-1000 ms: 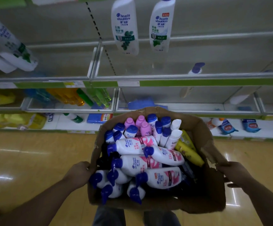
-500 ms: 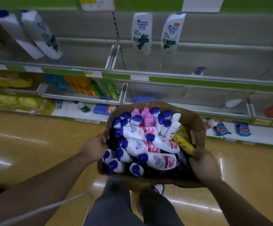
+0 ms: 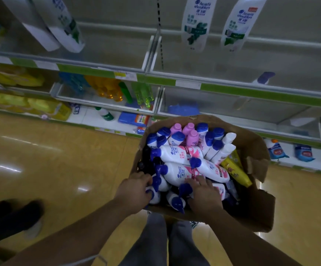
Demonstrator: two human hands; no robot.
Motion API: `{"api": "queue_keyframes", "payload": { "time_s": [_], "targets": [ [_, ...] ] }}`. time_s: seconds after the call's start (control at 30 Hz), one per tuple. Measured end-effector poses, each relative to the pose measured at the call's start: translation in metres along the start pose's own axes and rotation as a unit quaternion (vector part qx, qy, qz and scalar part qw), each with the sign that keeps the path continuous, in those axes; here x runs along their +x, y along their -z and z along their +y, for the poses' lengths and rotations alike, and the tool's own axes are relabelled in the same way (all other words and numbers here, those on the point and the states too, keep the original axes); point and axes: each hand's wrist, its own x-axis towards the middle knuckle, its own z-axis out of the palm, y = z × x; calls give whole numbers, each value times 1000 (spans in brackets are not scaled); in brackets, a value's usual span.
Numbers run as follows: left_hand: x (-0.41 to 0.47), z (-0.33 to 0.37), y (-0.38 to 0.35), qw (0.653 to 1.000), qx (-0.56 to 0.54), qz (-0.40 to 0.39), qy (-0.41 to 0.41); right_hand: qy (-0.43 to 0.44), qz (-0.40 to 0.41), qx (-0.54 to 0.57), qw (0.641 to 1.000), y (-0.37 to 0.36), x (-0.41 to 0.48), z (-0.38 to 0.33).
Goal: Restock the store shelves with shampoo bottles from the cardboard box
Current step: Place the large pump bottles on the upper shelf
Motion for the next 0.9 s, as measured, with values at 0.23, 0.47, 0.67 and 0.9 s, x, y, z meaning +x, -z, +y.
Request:
{"api": "queue_keyframes", "payload": {
  "time_s": [0.23,0.47,0.67,0.9],
  "targets": [
    [-1,-7,-9,991,29,3,-129,-3,-16,-64,998,-5,17,-13],
    [29,1,12,990,3,-47,-135,-5,0,-61,998,8,14,-5],
    [78,29,49,988,-16,-119,-97,-20,32,-17,999,28,-7,18],
    [132,113,29,985,-99,-136,-33,-87,86,140,982,44,-26,69]
  ]
}}
